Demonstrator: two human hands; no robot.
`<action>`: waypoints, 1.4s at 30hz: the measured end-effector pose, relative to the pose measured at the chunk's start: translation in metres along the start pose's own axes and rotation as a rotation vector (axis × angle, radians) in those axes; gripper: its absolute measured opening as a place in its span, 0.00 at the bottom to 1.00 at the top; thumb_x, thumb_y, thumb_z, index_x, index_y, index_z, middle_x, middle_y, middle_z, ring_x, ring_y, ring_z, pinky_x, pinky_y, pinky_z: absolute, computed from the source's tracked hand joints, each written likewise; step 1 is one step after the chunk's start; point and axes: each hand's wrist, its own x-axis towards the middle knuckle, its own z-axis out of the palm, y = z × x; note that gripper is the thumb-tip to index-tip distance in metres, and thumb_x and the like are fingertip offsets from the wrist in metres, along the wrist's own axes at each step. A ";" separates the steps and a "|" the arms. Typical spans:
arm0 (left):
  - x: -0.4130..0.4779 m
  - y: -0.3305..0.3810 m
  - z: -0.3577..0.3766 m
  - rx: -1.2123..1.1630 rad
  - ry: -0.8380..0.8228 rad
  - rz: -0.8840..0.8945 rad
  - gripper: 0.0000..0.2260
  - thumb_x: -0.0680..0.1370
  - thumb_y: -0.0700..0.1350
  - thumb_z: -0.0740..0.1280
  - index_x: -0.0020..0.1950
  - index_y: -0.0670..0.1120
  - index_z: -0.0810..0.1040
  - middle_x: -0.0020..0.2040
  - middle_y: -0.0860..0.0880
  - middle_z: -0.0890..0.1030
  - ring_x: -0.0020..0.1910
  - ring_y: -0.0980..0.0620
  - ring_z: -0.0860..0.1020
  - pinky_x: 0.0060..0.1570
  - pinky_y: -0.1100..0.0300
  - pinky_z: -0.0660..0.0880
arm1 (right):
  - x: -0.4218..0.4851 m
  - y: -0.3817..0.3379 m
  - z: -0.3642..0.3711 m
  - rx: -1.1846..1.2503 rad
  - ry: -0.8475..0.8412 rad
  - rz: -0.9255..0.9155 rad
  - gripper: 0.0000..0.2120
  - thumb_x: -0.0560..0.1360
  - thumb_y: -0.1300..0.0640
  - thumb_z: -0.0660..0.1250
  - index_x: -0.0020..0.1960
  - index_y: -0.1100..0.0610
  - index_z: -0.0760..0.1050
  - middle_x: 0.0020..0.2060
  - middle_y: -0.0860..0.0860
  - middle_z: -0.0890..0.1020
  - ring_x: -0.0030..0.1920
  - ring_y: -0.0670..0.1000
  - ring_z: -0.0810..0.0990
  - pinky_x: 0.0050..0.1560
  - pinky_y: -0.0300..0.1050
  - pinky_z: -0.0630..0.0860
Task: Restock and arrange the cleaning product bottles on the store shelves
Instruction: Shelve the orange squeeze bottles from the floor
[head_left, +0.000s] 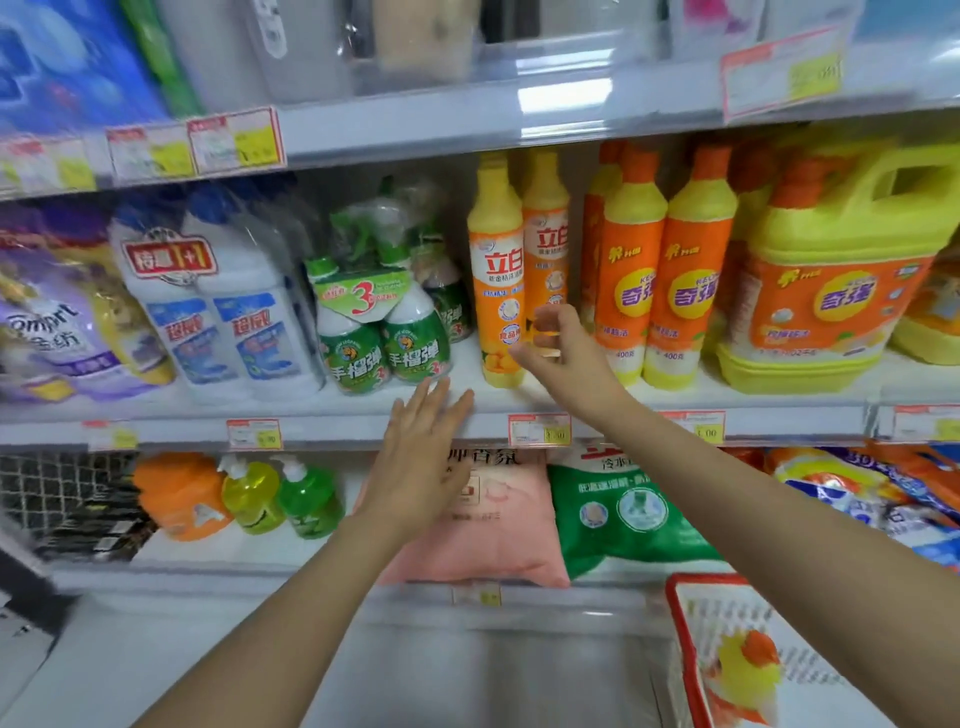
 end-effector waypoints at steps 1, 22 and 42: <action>0.001 -0.002 0.003 0.016 -0.016 -0.008 0.34 0.80 0.50 0.64 0.81 0.53 0.49 0.81 0.49 0.45 0.79 0.50 0.39 0.74 0.54 0.32 | 0.007 0.002 0.005 -0.035 0.002 0.013 0.26 0.77 0.52 0.70 0.70 0.60 0.65 0.63 0.52 0.75 0.60 0.50 0.75 0.59 0.47 0.76; 0.006 0.001 -0.030 -0.913 0.219 -0.054 0.19 0.79 0.50 0.67 0.70 0.60 0.69 0.68 0.57 0.71 0.68 0.57 0.69 0.67 0.49 0.70 | -0.022 -0.027 0.036 0.045 0.381 -0.018 0.20 0.70 0.50 0.78 0.55 0.51 0.72 0.46 0.44 0.82 0.44 0.43 0.82 0.46 0.53 0.83; -0.042 0.031 -0.033 -1.437 -0.425 -0.279 0.27 0.66 0.59 0.71 0.60 0.45 0.80 0.50 0.46 0.86 0.47 0.51 0.84 0.44 0.56 0.80 | -0.104 -0.025 0.000 0.426 0.199 0.434 0.35 0.67 0.51 0.78 0.68 0.58 0.68 0.44 0.52 0.83 0.44 0.51 0.84 0.53 0.56 0.82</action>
